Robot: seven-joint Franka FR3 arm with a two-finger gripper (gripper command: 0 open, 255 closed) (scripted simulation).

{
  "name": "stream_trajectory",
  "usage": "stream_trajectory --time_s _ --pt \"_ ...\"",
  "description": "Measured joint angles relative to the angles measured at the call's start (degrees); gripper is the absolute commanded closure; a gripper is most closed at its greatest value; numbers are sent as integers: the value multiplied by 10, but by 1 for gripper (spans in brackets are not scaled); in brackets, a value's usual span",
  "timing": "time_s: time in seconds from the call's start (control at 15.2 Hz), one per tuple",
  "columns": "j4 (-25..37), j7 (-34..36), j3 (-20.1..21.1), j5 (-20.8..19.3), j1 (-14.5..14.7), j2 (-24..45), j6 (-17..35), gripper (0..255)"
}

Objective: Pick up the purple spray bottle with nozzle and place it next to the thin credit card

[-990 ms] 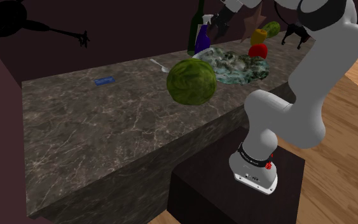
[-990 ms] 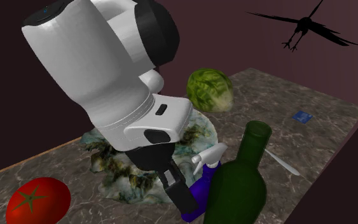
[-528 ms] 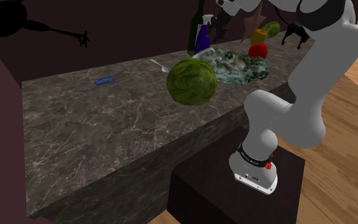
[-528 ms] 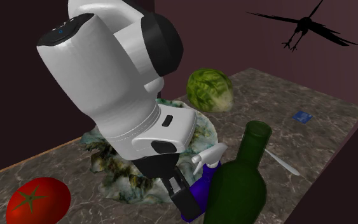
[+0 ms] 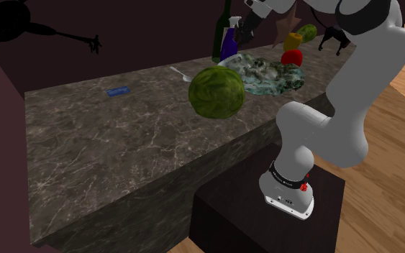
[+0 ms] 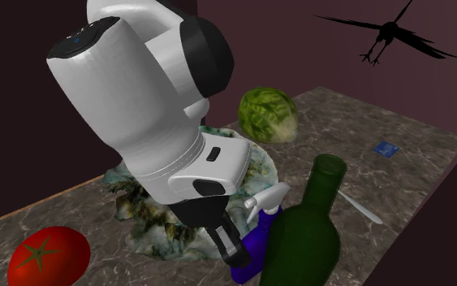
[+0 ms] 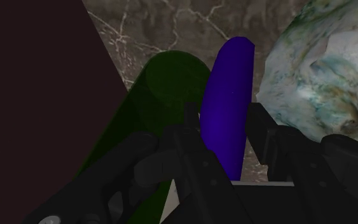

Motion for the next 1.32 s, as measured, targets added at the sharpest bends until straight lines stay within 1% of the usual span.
stream_trajectory --time_s 0.4,0.66,1.25,1.32 --pt "4 1 0 0 1 0 -4 255" --pt "27 4 4 3 2 5 -28 255" --pt "98 20 2 1 23 5 -92 255" --pt "97 24 6 4 23 9 -92 255"
